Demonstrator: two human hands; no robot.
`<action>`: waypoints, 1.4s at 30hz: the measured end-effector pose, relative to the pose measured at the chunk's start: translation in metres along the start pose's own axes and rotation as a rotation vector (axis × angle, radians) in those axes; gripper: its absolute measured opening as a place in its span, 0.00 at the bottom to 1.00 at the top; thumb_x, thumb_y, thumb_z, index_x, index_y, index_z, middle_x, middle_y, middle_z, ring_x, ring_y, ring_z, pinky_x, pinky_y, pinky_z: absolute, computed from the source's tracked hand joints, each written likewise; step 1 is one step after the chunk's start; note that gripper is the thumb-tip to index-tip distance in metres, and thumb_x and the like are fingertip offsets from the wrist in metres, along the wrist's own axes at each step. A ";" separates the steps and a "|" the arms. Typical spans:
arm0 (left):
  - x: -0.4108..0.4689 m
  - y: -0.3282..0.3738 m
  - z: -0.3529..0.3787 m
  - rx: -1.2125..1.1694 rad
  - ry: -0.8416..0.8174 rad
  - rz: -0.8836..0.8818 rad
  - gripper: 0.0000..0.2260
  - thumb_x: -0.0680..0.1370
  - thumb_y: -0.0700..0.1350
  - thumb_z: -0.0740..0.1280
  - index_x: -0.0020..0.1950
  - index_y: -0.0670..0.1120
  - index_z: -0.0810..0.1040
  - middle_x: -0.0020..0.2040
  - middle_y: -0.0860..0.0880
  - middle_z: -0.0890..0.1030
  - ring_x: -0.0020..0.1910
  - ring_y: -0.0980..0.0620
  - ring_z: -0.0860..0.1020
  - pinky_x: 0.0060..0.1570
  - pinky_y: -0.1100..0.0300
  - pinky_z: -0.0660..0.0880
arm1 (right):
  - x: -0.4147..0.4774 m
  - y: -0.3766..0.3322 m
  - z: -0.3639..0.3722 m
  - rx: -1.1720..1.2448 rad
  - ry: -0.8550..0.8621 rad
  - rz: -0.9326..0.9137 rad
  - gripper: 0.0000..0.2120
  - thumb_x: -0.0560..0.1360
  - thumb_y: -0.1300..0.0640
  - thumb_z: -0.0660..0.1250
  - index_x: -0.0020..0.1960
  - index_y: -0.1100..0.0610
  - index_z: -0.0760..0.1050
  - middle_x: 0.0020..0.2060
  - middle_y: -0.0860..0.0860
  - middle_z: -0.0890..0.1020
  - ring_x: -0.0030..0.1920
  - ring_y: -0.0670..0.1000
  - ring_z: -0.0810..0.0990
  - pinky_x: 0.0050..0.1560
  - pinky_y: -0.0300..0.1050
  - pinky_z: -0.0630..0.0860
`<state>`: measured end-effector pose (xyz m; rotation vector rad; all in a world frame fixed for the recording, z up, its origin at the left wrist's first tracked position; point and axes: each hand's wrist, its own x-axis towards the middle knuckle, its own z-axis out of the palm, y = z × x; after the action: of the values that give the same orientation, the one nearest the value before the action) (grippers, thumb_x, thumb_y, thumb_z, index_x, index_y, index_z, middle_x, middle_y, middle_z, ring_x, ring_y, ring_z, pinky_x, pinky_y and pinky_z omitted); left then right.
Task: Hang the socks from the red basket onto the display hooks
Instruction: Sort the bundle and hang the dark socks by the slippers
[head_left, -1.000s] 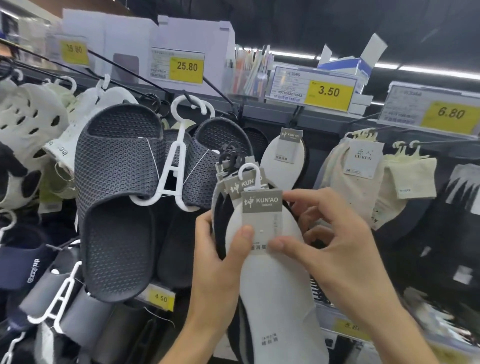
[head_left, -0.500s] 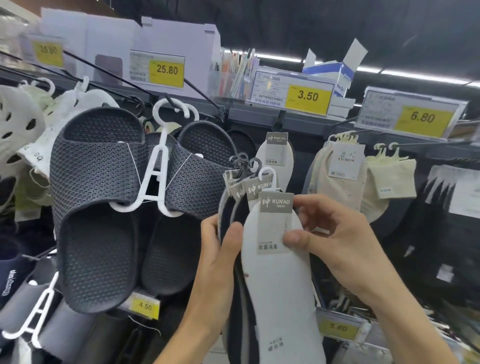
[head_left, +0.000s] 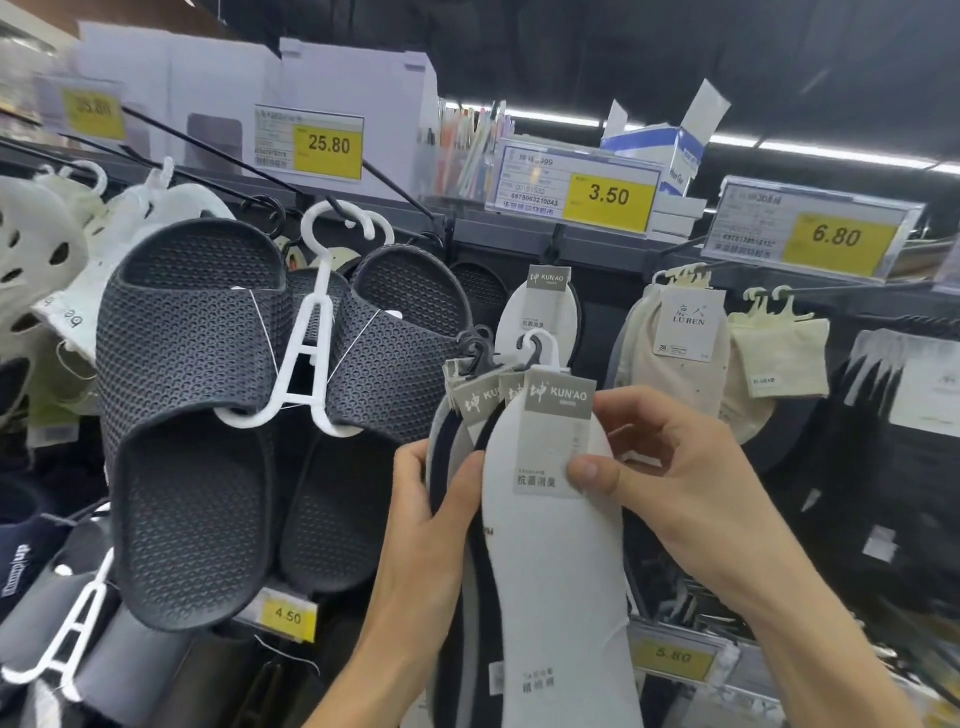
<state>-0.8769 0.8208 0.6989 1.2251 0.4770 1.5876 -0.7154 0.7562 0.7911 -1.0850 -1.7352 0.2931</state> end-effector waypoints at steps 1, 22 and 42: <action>0.001 0.000 0.000 -0.008 0.002 0.008 0.28 0.60 0.75 0.73 0.51 0.60 0.76 0.45 0.53 0.85 0.43 0.56 0.85 0.37 0.63 0.79 | 0.000 0.001 -0.001 0.014 -0.010 0.000 0.16 0.68 0.60 0.77 0.50 0.41 0.81 0.45 0.43 0.85 0.44 0.42 0.83 0.42 0.31 0.78; -0.009 0.007 -0.012 0.112 0.041 0.141 0.13 0.67 0.64 0.72 0.47 0.61 0.76 0.45 0.56 0.85 0.41 0.61 0.83 0.35 0.66 0.79 | 0.149 0.052 -0.010 -0.074 0.352 0.013 0.26 0.76 0.66 0.64 0.73 0.55 0.70 0.64 0.50 0.79 0.62 0.49 0.78 0.64 0.53 0.76; -0.003 0.001 -0.010 0.113 0.034 0.130 0.14 0.67 0.65 0.71 0.47 0.61 0.76 0.45 0.56 0.86 0.41 0.60 0.84 0.36 0.67 0.78 | 0.065 0.033 0.008 -0.066 0.276 -0.035 0.14 0.77 0.51 0.69 0.63 0.47 0.76 0.47 0.37 0.81 0.48 0.38 0.81 0.45 0.29 0.78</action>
<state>-0.8863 0.8201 0.6940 1.3392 0.5240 1.7131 -0.7097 0.8276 0.8076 -1.0861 -1.5240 0.0604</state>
